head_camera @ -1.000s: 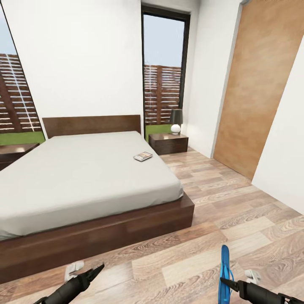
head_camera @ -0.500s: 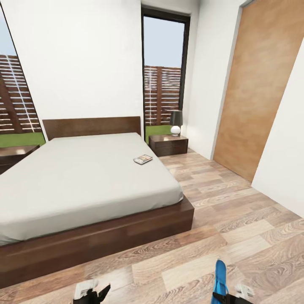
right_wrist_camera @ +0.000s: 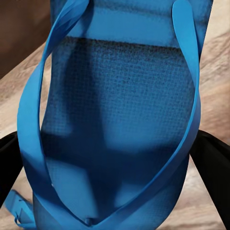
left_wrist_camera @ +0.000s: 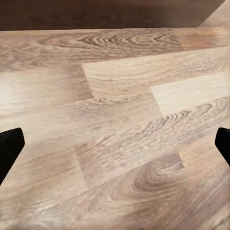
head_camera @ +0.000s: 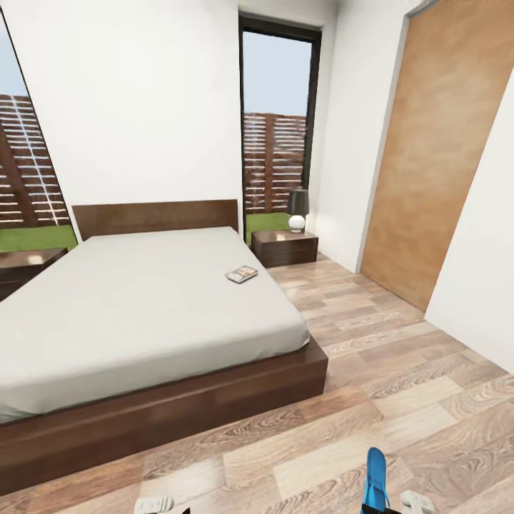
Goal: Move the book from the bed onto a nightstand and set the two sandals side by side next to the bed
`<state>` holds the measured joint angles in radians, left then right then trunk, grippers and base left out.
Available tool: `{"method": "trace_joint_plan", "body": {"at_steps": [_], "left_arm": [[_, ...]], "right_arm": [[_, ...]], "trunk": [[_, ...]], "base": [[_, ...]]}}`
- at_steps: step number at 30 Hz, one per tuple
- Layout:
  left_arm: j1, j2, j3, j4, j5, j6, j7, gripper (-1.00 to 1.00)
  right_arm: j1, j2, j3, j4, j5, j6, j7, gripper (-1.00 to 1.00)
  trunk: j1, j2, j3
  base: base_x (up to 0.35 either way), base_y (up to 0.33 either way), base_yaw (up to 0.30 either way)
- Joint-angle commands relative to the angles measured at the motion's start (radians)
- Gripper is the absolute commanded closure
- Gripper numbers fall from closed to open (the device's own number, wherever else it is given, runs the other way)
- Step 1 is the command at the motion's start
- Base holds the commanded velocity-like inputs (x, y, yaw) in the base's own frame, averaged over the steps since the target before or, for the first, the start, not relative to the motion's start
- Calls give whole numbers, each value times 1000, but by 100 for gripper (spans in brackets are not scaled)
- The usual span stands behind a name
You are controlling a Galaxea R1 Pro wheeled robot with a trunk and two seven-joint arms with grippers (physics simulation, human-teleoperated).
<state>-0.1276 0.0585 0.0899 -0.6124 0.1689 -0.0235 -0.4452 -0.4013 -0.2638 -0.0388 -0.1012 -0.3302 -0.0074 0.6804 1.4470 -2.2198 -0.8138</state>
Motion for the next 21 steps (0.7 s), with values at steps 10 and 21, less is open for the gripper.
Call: {"method": "trace_joint_plan", "body": {"at_steps": [10,21], "left_arm": [[0,0,2,2,6,-1,-6,-100],[-1,0,2,2,6,-1,-6,-100]], "right_arm": [[-1,-1,-1,0,3,64,16,100],[-1,-2,-1,0,4,179,13,100]], "trunk": [[-39,70,30],[-81,147,65]], "base": [[0,0,0],[0,0,0]]}}
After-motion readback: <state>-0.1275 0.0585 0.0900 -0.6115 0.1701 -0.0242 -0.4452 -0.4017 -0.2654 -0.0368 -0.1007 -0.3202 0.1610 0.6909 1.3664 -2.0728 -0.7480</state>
